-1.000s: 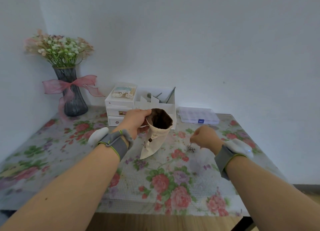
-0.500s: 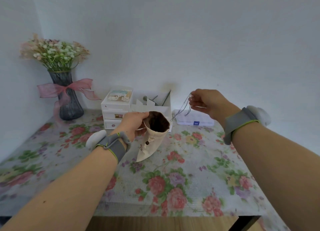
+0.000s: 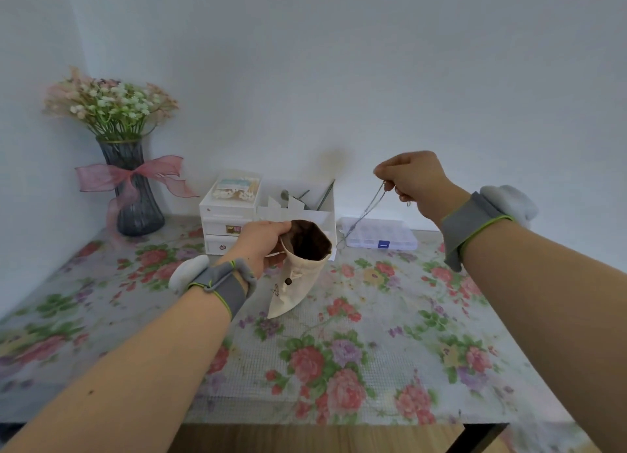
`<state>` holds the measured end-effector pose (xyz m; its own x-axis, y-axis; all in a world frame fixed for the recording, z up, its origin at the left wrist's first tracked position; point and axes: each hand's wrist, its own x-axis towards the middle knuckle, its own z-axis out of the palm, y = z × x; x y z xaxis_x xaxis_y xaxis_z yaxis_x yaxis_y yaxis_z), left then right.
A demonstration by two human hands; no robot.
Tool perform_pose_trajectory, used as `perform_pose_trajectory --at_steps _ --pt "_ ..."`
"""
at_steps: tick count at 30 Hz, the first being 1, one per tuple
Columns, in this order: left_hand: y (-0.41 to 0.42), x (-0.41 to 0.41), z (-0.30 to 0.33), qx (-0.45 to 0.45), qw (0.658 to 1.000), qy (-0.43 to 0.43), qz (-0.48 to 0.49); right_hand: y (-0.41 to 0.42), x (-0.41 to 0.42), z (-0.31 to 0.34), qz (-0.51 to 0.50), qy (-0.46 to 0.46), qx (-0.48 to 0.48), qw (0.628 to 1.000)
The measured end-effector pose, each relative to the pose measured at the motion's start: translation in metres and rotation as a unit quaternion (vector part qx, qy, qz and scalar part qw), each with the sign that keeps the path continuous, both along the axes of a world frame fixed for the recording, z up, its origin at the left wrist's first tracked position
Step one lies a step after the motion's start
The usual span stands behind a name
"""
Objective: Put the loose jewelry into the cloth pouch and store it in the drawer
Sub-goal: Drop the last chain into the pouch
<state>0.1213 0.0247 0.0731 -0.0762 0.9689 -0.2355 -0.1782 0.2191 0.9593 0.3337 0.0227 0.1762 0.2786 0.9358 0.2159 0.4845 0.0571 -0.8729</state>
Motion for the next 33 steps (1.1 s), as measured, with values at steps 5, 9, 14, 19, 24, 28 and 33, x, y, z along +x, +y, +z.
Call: perform_pose_trajectory --at_steps 5,9,14,19,24,28,33 --pt "-0.001 0.001 0.000 -0.001 1.000 0.002 -0.010 -0.003 -0.011 0.024 -0.059 -0.288 0.062 0.954" --pt "-0.002 0.002 0.000 0.008 1.000 0.006 -0.016 -0.006 -0.022 0.042 -0.069 -0.335 0.094 0.935" --pt "-0.003 0.002 0.000 0.009 1.000 0.000 -0.023 -0.007 -0.034 0.051 -0.049 -0.247 0.105 0.962" --pt "-0.004 -0.001 0.000 0.003 1.000 -0.015 -0.020 -0.009 -0.051 0.053 0.002 -0.138 0.132 0.982" --pt "-0.003 -0.007 -0.003 -0.007 0.999 -0.036 -0.014 -0.008 -0.071 0.059 0.050 -0.124 0.144 0.980" --pt "-0.001 -0.011 -0.006 -0.015 0.999 -0.042 -0.008 -0.009 -0.083 0.059 0.085 -0.140 0.125 0.979" --pt "0.001 -0.012 -0.008 -0.017 0.998 -0.056 -0.009 -0.012 -0.087 0.057 0.110 -0.162 0.091 0.976"
